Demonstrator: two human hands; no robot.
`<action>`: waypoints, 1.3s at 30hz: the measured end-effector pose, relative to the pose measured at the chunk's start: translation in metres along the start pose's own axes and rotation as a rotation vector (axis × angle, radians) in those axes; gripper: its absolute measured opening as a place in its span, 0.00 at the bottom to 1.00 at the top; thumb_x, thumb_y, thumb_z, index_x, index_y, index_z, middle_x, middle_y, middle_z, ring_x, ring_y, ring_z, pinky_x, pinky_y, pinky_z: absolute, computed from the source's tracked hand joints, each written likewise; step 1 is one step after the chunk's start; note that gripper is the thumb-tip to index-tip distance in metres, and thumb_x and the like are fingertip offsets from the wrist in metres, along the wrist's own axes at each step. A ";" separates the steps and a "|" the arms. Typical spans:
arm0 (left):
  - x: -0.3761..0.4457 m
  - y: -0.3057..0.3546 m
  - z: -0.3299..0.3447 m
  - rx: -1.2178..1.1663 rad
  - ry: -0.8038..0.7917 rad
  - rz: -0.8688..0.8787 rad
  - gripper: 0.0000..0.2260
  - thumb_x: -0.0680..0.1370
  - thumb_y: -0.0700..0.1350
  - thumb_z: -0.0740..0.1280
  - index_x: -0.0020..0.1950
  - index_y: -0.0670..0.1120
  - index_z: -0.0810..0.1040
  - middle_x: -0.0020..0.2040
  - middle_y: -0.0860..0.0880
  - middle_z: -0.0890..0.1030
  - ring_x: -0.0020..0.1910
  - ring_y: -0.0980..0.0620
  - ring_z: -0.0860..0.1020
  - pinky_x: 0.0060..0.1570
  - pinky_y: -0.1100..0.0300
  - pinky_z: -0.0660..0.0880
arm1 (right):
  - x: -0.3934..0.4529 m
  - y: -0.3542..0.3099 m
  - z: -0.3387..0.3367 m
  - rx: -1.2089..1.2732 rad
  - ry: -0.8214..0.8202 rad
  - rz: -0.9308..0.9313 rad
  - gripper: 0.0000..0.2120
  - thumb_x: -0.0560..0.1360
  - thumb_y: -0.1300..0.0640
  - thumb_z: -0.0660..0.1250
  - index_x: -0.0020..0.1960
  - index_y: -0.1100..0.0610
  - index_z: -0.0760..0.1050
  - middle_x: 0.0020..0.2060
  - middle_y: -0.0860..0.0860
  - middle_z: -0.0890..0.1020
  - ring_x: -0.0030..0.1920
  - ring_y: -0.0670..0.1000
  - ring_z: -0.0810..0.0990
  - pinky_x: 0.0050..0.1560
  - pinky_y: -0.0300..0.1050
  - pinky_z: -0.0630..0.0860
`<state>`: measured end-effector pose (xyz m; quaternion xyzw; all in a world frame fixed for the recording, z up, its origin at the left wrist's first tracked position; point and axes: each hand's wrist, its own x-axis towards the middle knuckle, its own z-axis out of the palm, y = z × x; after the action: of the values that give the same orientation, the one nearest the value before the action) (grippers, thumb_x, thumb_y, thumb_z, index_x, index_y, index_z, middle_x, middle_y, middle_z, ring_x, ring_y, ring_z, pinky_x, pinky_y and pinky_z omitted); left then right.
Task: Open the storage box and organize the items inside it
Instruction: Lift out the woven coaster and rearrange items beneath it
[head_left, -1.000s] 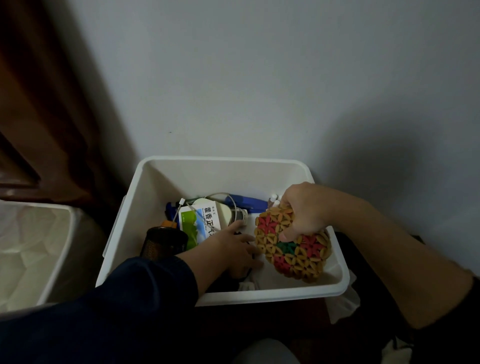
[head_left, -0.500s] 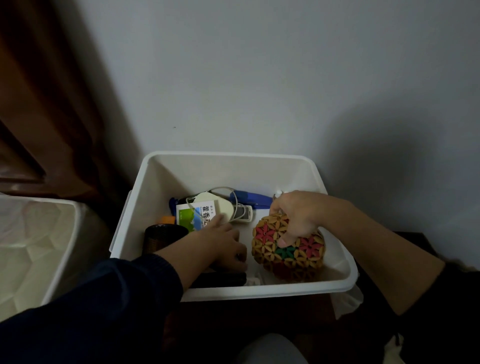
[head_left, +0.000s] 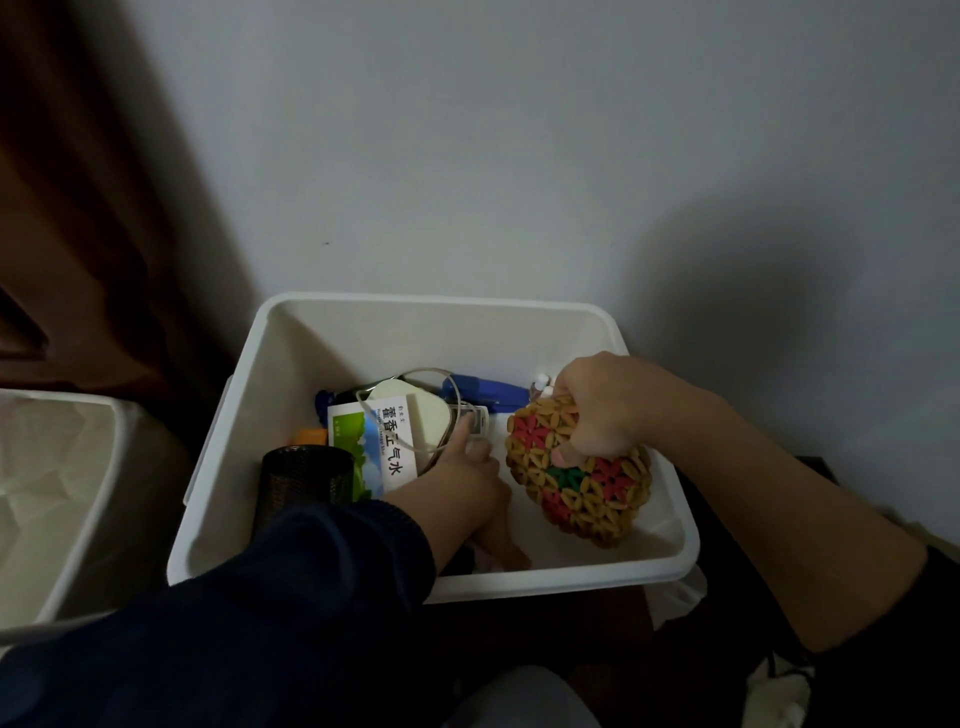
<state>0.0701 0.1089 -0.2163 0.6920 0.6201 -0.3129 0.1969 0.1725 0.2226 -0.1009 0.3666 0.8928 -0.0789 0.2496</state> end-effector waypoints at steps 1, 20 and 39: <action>0.000 0.001 0.000 0.023 0.037 0.033 0.46 0.72 0.81 0.55 0.78 0.51 0.74 0.79 0.43 0.68 0.82 0.38 0.53 0.73 0.29 0.26 | 0.000 0.001 0.001 0.003 0.006 0.009 0.33 0.63 0.36 0.81 0.62 0.50 0.78 0.47 0.47 0.80 0.47 0.52 0.82 0.51 0.51 0.84; -0.035 -0.034 0.011 -0.142 -0.106 0.266 0.16 0.84 0.58 0.65 0.71 0.62 0.78 0.73 0.52 0.74 0.72 0.42 0.65 0.65 0.46 0.61 | 0.014 -0.005 0.009 0.123 -0.278 -0.066 0.39 0.67 0.43 0.83 0.74 0.46 0.73 0.67 0.49 0.78 0.62 0.55 0.79 0.61 0.53 0.81; -0.049 -0.035 0.016 -0.236 -0.137 0.105 0.25 0.83 0.61 0.64 0.80 0.57 0.70 0.81 0.49 0.62 0.79 0.41 0.56 0.76 0.38 0.62 | 0.047 -0.021 0.044 0.054 -0.426 -0.071 0.42 0.75 0.43 0.78 0.82 0.50 0.63 0.76 0.53 0.71 0.71 0.57 0.74 0.62 0.49 0.78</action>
<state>0.0314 0.0680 -0.1907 0.6725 0.6007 -0.2736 0.3348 0.1462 0.2219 -0.1637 0.3167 0.8297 -0.1873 0.4199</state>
